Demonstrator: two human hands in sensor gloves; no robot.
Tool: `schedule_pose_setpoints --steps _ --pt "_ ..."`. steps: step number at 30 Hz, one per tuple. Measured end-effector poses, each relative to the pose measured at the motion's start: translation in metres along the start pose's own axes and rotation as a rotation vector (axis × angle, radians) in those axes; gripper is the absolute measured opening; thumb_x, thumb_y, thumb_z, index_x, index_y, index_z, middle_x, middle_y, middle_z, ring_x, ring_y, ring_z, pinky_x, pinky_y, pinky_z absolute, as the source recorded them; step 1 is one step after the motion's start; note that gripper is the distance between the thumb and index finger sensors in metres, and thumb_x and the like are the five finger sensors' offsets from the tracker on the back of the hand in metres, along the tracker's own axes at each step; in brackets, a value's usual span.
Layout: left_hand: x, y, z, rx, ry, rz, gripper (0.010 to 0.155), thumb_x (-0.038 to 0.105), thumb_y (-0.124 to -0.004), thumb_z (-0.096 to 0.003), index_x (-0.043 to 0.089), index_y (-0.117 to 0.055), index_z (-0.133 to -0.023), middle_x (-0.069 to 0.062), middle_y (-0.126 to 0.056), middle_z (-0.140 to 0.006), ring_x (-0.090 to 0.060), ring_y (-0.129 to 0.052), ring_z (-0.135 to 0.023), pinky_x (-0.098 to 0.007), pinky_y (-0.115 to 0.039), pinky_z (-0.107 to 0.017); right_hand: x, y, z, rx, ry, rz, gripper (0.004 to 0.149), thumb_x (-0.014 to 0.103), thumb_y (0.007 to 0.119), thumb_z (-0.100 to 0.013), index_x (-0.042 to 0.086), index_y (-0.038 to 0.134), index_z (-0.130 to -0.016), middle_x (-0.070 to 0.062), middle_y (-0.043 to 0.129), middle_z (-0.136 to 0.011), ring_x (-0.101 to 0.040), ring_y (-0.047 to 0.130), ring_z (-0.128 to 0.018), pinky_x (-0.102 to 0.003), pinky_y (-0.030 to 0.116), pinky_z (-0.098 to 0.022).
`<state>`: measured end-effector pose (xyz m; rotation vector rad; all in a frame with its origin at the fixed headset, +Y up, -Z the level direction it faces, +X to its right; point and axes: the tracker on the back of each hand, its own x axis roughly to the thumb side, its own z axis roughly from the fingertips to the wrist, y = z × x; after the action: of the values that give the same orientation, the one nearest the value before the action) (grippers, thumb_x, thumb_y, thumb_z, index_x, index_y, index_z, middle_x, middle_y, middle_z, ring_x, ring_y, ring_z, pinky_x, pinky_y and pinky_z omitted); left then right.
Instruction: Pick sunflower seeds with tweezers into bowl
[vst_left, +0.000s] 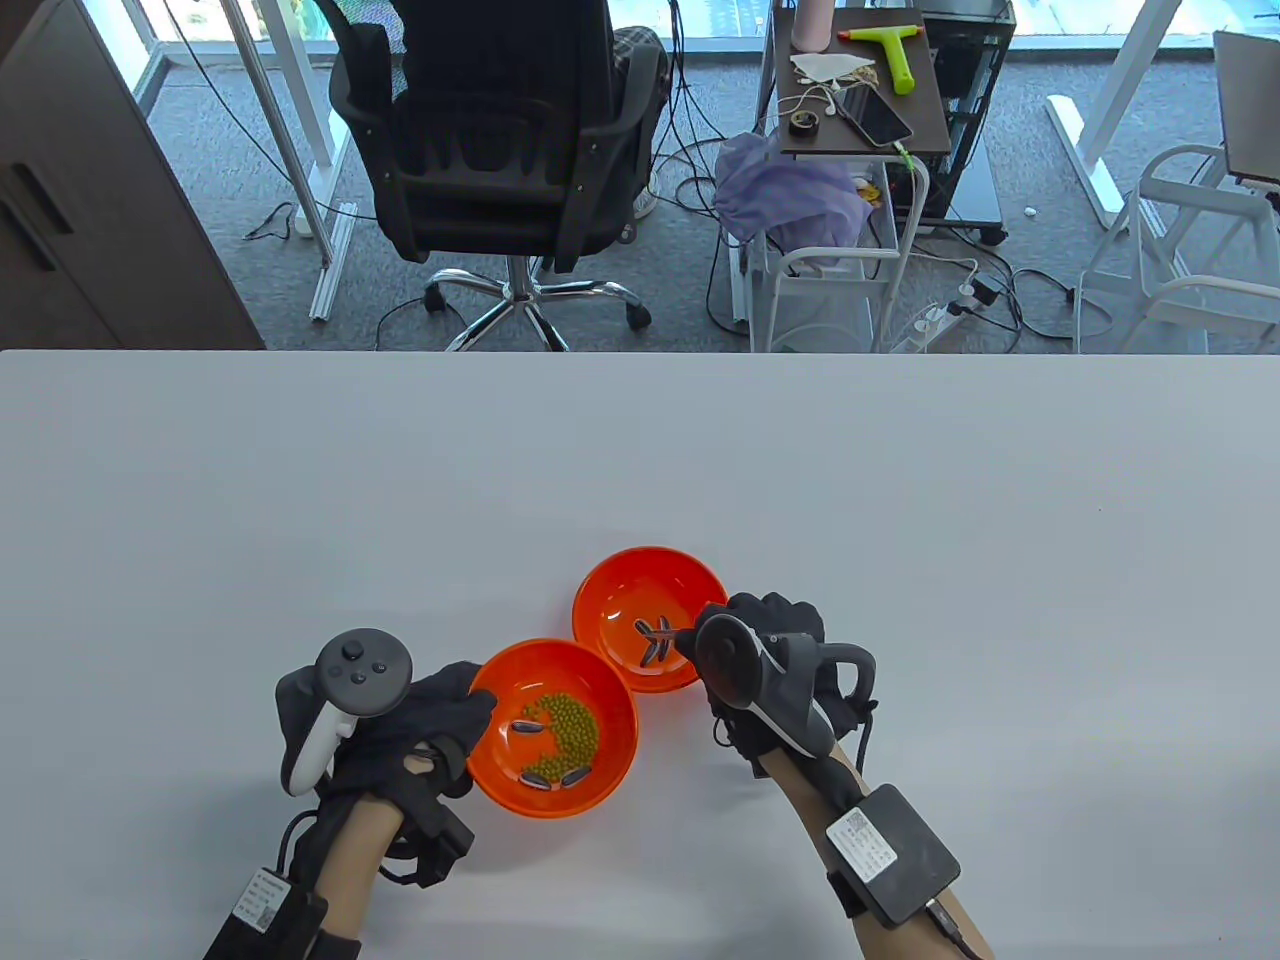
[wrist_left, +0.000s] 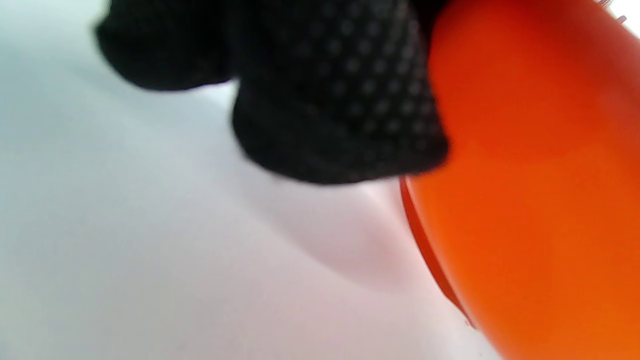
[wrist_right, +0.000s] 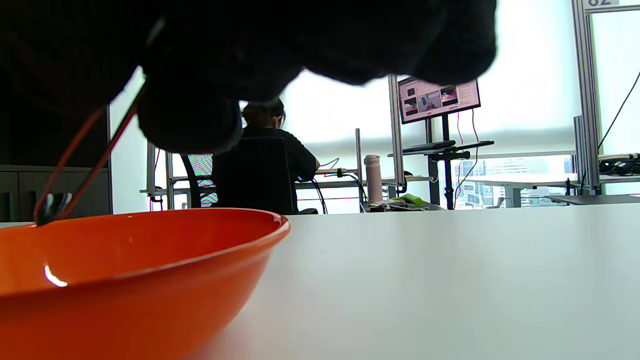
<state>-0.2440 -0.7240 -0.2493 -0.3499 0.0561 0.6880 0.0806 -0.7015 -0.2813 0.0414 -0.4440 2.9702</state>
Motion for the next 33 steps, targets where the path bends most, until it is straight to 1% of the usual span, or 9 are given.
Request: schedule_pose_setpoints --steps 6,11,15,16,17,24,30,31,33 --pt "0.000 0.000 0.000 0.000 0.001 -0.001 0.048 0.041 -0.078 -0.0468 0.017 -0.084 -0.088 -0.005 -0.106 -0.042 -0.012 -0.107 -0.010 -0.036 -0.094 -0.022 0.000 0.005 0.000 0.019 -0.005 0.047 0.039 0.054 0.089 -0.027 0.028 0.109 -0.049 0.008 0.097 -0.033 -0.011 0.094 -0.025 -0.036 0.086 -0.041" --pt "0.000 0.000 0.000 0.000 0.001 -0.002 0.048 0.041 -0.078 -0.0468 0.017 -0.084 -0.088 -0.005 -0.106 -0.042 -0.012 -0.107 -0.010 -0.036 -0.094 -0.021 0.002 0.004 0.000 0.036 0.000 0.086 0.044 0.059 0.086 -0.028 0.030 0.107 -0.054 0.010 0.097 -0.037 -0.011 0.095 -0.028 -0.037 0.086 -0.044" --pt "0.000 0.000 0.000 0.001 -0.001 0.000 0.048 0.041 -0.078 -0.0468 0.017 -0.084 -0.088 -0.005 -0.106 -0.042 -0.012 -0.107 -0.010 -0.036 -0.094 -0.022 0.004 -0.006 0.002 -0.006 0.004 0.016 0.045 0.060 0.086 -0.028 0.031 0.106 -0.056 0.010 0.097 -0.039 -0.011 0.095 -0.031 -0.037 0.085 -0.045" --pt "0.000 0.000 0.000 0.001 -0.001 0.000 0.048 0.041 -0.078 -0.0468 0.017 -0.084 -0.088 -0.005 -0.106 -0.042 -0.012 -0.107 -0.010 -0.036 -0.094 -0.022 0.005 -0.009 0.003 -0.017 -0.006 -0.023 0.040 0.060 0.085 -0.028 0.036 0.106 -0.054 0.010 0.097 -0.040 -0.011 0.095 -0.032 -0.037 0.085 -0.046" --pt "0.000 0.000 0.000 0.001 -0.001 0.000 0.048 0.041 -0.078 -0.0469 0.017 -0.084 -0.088 -0.005 -0.106 -0.042 -0.012 -0.107 -0.010 -0.036 -0.094 -0.021 0.008 -0.012 0.004 -0.024 -0.016 -0.058 0.040 0.060 0.085 -0.028 0.036 0.106 -0.054 0.010 0.097 -0.040 -0.012 0.095 -0.032 -0.038 0.085 -0.047" --pt "0.000 -0.001 0.000 -0.001 -0.005 0.001 0.048 0.041 -0.078 -0.0468 0.017 -0.083 -0.088 -0.005 -0.106 -0.042 -0.012 -0.107 -0.010 -0.036 -0.094 -0.022 0.036 -0.022 0.017 0.001 -0.162 -0.172 0.041 0.060 0.086 -0.028 0.036 0.106 -0.055 0.010 0.097 -0.042 -0.012 0.095 -0.035 -0.038 0.084 -0.049" --pt "0.001 -0.002 0.000 -0.006 -0.015 0.002 0.048 0.041 -0.077 -0.0469 0.017 -0.084 -0.088 -0.005 -0.106 -0.042 -0.012 -0.107 -0.010 -0.036 -0.094 -0.021 0.063 -0.020 0.032 0.024 -0.303 -0.144 0.041 0.060 0.086 -0.027 0.036 0.106 -0.056 0.013 0.097 -0.042 -0.012 0.095 -0.035 -0.038 0.084 -0.049" --pt "0.001 -0.002 0.000 -0.007 -0.017 0.002 0.048 0.041 -0.077 -0.0469 0.017 -0.083 -0.088 -0.005 -0.106 -0.042 -0.012 -0.107 -0.010 -0.036 -0.094 -0.021 0.068 -0.019 0.035 0.025 -0.327 -0.133 0.042 0.060 0.086 -0.027 0.036 0.106 -0.056 0.010 0.097 -0.042 -0.012 0.095 -0.035 -0.038 0.084 -0.049" --pt "0.002 -0.003 0.000 -0.007 -0.019 0.002 0.048 0.041 -0.078 -0.0468 0.017 -0.083 -0.088 -0.005 -0.106 -0.042 -0.012 -0.107 -0.010 -0.036 -0.094 -0.021 0.073 -0.018 0.039 0.022 -0.347 -0.113 0.042 0.060 0.086 -0.027 0.036 0.106 -0.056 0.010 0.097 -0.042 -0.012 0.095 -0.035 -0.038 0.084 -0.049"
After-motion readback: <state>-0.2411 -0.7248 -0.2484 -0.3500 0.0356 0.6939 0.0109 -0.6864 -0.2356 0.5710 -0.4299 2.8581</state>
